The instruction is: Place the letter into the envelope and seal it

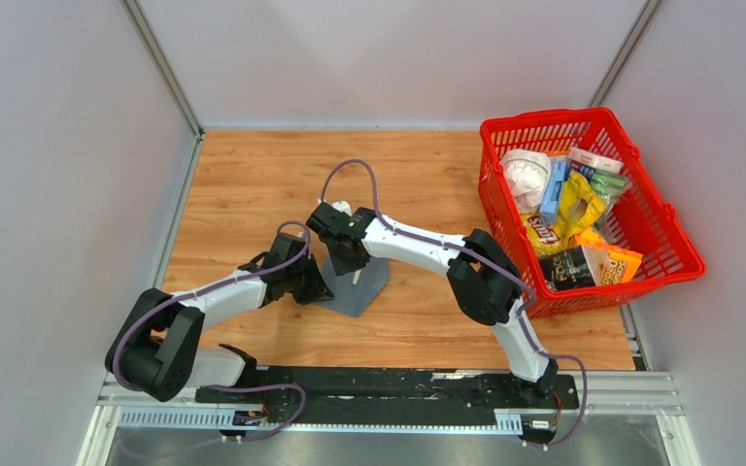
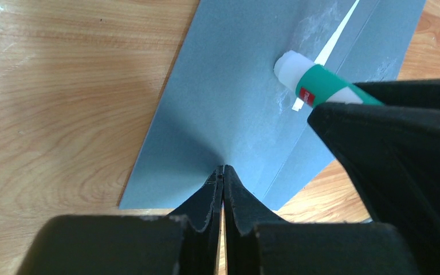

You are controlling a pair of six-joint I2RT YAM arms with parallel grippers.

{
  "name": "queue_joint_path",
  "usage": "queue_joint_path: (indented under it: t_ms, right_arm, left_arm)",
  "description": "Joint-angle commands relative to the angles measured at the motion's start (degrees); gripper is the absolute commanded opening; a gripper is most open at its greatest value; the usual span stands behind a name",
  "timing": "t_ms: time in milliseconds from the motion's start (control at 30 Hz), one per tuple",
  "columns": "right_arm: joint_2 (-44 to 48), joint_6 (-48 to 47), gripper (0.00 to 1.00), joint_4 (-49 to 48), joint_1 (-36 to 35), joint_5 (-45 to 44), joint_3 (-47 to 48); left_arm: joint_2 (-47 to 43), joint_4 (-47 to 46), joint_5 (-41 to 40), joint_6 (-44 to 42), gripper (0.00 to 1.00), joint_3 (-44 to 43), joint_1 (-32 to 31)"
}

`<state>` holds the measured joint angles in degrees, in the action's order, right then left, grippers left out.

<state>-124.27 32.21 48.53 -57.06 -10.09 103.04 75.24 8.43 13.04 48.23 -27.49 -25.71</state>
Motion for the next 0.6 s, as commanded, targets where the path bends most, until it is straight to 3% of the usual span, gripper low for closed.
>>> queue_joint_path:
  t_ms: [0, 567]
  right_arm:
    - [1.04, 1.54, 0.00, 1.04, -1.65, 3.14, -3.11]
    - [4.38, 1.98, 0.00, 1.56, -1.83, 3.40, -5.31]
  left_arm:
    - [2.28, 2.56, -3.54, -1.91, 0.07, 0.68, 0.05]
    - [2.36, 2.65, -3.37, -1.73, 0.07, 0.42, 0.05]
